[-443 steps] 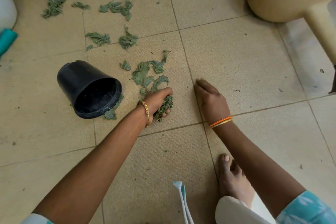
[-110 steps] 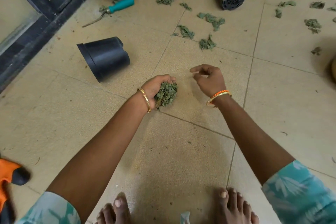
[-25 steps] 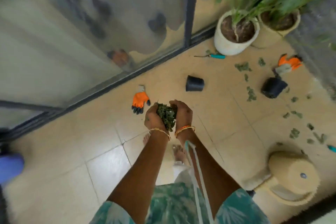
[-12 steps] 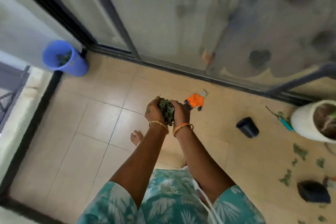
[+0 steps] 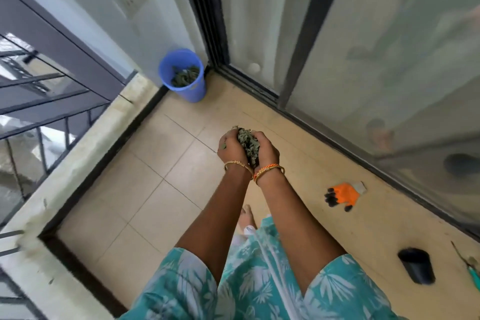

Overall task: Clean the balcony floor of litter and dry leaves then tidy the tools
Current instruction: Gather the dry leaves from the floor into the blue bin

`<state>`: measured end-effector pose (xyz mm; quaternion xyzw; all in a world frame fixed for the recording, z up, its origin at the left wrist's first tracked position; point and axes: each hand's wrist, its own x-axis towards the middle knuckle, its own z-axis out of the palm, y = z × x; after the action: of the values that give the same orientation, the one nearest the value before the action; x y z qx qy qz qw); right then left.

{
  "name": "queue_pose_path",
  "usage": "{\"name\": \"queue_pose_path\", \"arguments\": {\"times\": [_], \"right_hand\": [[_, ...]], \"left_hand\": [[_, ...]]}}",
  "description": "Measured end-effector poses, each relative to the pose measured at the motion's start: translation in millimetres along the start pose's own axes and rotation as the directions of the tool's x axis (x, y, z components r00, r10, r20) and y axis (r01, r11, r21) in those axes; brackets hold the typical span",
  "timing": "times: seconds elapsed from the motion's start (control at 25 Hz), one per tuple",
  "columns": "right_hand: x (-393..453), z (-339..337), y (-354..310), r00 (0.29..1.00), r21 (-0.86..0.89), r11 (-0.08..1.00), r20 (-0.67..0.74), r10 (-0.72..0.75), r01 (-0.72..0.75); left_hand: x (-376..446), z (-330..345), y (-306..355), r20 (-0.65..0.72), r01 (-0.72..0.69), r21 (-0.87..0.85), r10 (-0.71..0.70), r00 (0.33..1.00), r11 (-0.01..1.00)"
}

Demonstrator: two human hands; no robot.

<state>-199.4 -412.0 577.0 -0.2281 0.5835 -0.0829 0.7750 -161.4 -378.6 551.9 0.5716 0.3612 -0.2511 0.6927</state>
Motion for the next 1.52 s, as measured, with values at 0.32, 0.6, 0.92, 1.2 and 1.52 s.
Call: {"name": "queue_pose_path", "arguments": {"times": [0.32,0.6,0.92,1.2,1.52], "right_hand": [[81,174,-15,0.997,0.009,0.999,0.062,0.038,-0.038],[172,295,-31,0.998,-0.036,0.998,0.02,0.059,-0.059],[338,399,-9,0.998,-0.141,0.989,-0.058,0.028,-0.036],[492,464,21,0.999,-0.154,0.988,-0.054,-0.004,-0.005],[518,441,27,0.99,-0.152,0.983,-0.114,0.083,-0.1]], "left_hand": [[128,40,130,-0.075,-0.046,-0.077,0.04,0.996,0.996],[250,79,211,-0.075,0.062,-0.134,-0.072,0.995,0.989],[427,120,249,0.021,0.139,0.014,-0.139,0.99,0.99],[596,126,255,0.116,0.173,0.239,-0.205,0.972,0.956],[629,105,246,0.041,0.06,0.505,-0.094,0.995,0.861]]}}
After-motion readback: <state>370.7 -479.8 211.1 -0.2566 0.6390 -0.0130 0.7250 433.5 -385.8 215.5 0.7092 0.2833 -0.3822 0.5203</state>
